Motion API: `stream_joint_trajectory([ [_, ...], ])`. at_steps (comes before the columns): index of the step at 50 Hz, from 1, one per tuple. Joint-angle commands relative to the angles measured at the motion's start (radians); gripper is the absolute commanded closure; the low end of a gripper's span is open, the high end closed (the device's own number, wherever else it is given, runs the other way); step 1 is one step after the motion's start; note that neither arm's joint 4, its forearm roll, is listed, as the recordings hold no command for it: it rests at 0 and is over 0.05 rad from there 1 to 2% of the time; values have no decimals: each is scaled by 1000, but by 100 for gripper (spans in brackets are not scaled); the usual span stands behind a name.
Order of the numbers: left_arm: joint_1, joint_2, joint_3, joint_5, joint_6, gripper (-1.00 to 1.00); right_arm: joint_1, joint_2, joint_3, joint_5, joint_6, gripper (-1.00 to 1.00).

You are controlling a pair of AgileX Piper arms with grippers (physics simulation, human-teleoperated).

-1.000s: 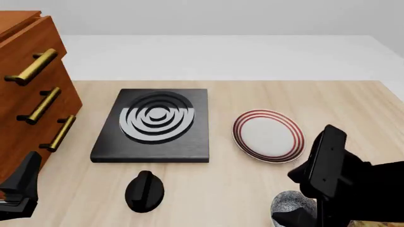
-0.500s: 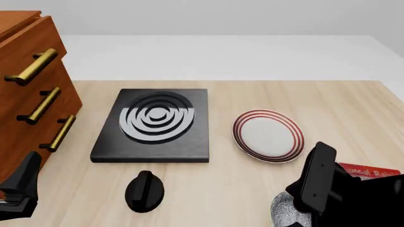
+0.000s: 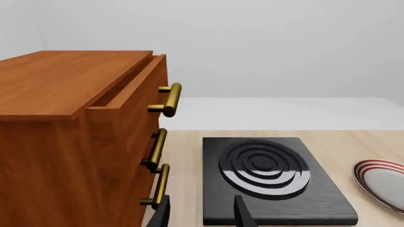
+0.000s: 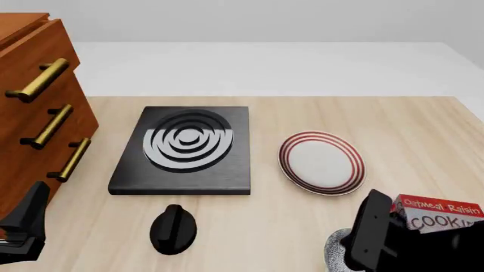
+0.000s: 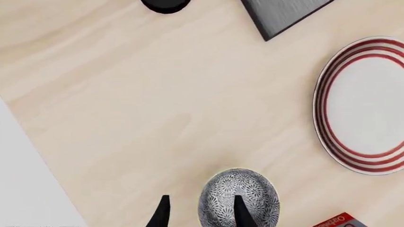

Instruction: Pick the akita bowl on the ramekin and place it on the plate.

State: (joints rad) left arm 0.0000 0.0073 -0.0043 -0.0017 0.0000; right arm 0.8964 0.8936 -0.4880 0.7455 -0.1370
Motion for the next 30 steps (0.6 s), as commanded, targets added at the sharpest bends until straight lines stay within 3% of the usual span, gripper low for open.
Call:
stream_joint_trajectory([
  [1,0,0,0,0,0,-100,15,26,32,-40,17,-100],
  [30,0,0,0,0,0,-100,-2,92,107,-142,-7,-100],
])
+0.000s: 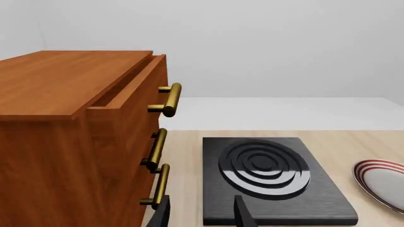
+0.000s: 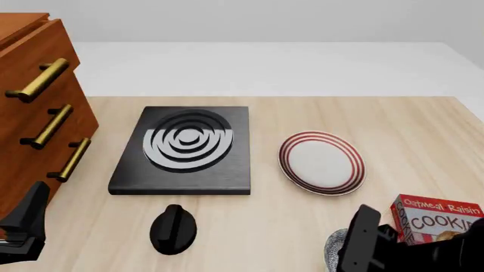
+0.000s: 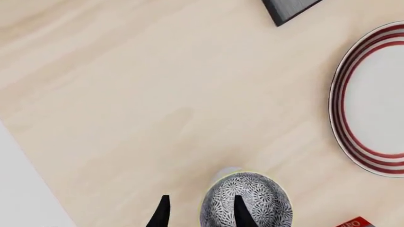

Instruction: Pick the akita bowl on the ramekin and place it on the plate.

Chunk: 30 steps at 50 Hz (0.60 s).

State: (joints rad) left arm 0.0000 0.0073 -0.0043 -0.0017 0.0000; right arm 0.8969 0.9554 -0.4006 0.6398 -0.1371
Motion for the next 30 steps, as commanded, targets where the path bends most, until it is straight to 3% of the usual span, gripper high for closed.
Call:
stream_joint_trajectory([
  [1,0,0,0,0,0,-100,-8,31,21,-37,-11,-100],
  [3,0,0,0,0,0,-100,-39,30,37,-50,-42,-100],
  [9,0,0,0,0,0,-100,6,89,45,-111,14,-100],
  [12,0,0,0,0,0,-100,-11,86,44,-108,-4,-100],
  [30,0,0,0,0,0,-100,19,97,33,-102,23,-100],
])
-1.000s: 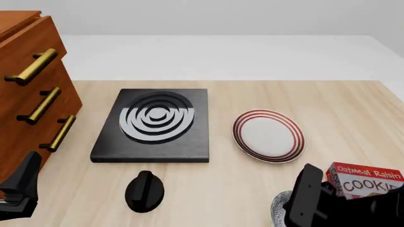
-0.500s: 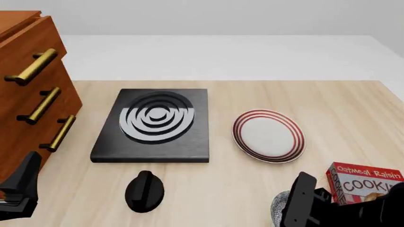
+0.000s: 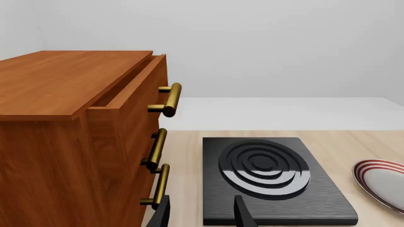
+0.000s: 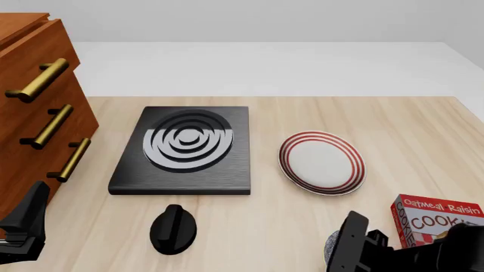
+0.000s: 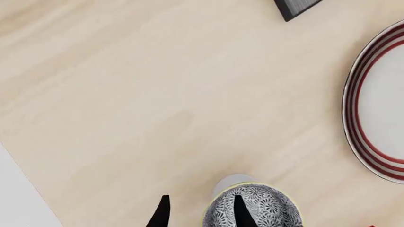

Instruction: Pick the akita bowl on the ramekin and place it on the plate.

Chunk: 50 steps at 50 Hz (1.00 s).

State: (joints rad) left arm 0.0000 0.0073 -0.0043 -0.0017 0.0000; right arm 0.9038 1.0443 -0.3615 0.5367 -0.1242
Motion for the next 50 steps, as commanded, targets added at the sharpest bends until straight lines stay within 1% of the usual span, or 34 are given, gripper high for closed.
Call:
stream_joint_trajectory([
  [1,0,0,0,0,0,-100,16,10,-4,0,11,-100],
  [2,0,0,0,0,0,-100,15,6,-1,-1,7,100],
  [6,0,0,0,0,0,-100,8,-9,3,6,-1,100],
  [18,0,0,0,0,0,-100,-3,-54,-35,86,-28,100],
  [21,0,0,0,0,0,-100,-23,-82,-46,119,-58,100],
  [22,0,0,0,0,0,-100,-33,-100,-52,144,-72,100],
  [23,0,0,0,0,0,-100,-33,-100,-52,145,-72,100],
  [26,0,0,0,0,0,-100,-44,-129,-65,188,-92,100],
  [28,0,0,0,0,0,-100,-65,-166,-83,239,-118,100],
  [29,0,0,0,0,0,-100,-65,-166,-83,239,-118,100],
  [36,0,0,0,0,0,-100,-113,-229,-130,327,-177,100],
  [37,0,0,0,0,0,-100,-113,-229,-130,327,-177,100],
  [38,0,0,0,0,0,-100,-125,-233,-146,341,-192,100],
  [44,0,0,0,0,0,-100,-135,-218,-173,345,-215,100],
  [50,0,0,0,0,0,-100,-127,-194,-196,341,-225,100],
])
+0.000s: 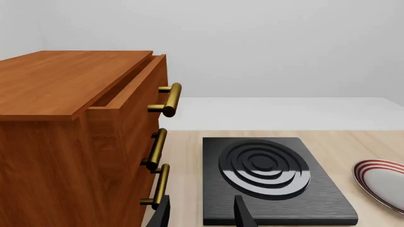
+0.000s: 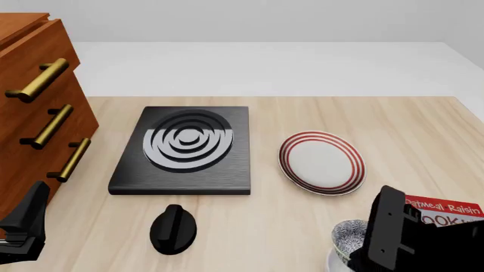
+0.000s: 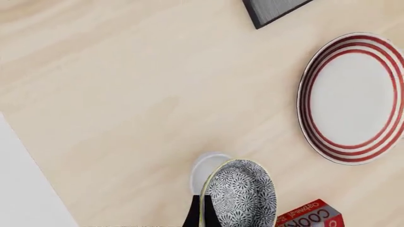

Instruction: Pick the akita bowl on the ramekin and place it on the plate.

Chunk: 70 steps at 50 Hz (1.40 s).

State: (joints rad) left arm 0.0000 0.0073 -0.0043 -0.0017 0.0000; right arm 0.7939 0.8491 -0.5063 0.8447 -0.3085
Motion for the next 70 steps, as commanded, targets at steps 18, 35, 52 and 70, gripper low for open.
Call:
stream_joint_trajectory([
  [18,0,0,0,0,0,-100,-110,-39,-113,96,-144,100],
  [35,0,0,0,0,0,-100,-197,37,-202,43,-224,100],
  [52,0,0,0,0,0,-100,-263,147,-286,-5,-287,100],
  [70,0,0,0,0,0,-100,-357,257,-341,-124,-355,100],
])
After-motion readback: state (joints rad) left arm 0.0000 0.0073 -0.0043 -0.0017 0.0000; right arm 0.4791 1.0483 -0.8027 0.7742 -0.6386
